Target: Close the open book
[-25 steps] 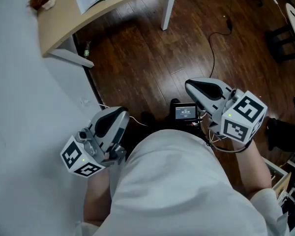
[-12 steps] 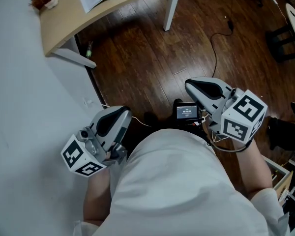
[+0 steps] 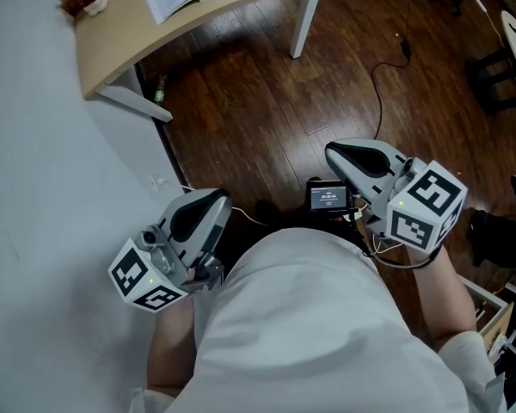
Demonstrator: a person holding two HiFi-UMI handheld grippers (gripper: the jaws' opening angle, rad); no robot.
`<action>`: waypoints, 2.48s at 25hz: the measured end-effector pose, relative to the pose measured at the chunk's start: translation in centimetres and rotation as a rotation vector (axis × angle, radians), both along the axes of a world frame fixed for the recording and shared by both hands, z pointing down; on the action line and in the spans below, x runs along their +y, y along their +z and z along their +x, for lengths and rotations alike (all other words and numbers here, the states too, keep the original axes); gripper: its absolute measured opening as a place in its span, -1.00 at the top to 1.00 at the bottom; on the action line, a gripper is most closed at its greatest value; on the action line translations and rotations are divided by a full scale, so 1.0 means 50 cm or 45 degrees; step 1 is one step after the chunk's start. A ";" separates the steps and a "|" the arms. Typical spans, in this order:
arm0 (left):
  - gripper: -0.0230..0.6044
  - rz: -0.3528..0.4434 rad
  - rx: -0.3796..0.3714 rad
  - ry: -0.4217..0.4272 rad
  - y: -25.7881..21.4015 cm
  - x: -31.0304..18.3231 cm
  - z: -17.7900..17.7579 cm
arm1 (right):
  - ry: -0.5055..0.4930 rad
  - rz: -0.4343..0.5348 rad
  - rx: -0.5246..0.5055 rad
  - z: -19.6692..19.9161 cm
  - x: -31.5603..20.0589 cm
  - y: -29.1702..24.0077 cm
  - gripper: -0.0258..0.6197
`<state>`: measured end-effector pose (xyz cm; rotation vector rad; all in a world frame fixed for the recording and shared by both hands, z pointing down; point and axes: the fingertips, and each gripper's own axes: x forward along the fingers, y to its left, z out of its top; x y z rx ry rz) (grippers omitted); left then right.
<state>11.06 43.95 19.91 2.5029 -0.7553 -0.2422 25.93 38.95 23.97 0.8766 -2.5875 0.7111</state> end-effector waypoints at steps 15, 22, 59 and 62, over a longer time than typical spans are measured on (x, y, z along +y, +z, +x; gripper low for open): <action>0.94 0.003 0.015 -0.036 -0.007 -0.005 -0.025 | -0.028 -0.013 -0.003 -0.036 -0.009 0.008 0.91; 0.94 0.002 -0.006 -0.061 0.004 -0.038 -0.010 | -0.064 -0.017 -0.025 -0.034 -0.052 0.028 0.91; 0.94 -0.107 -0.087 -0.437 -0.002 -0.588 0.019 | -0.381 -0.119 -0.079 -0.031 -0.644 0.072 0.91; 0.94 -0.108 -0.081 -0.436 0.002 -0.597 0.015 | -0.388 -0.123 -0.067 -0.033 -0.647 0.077 0.91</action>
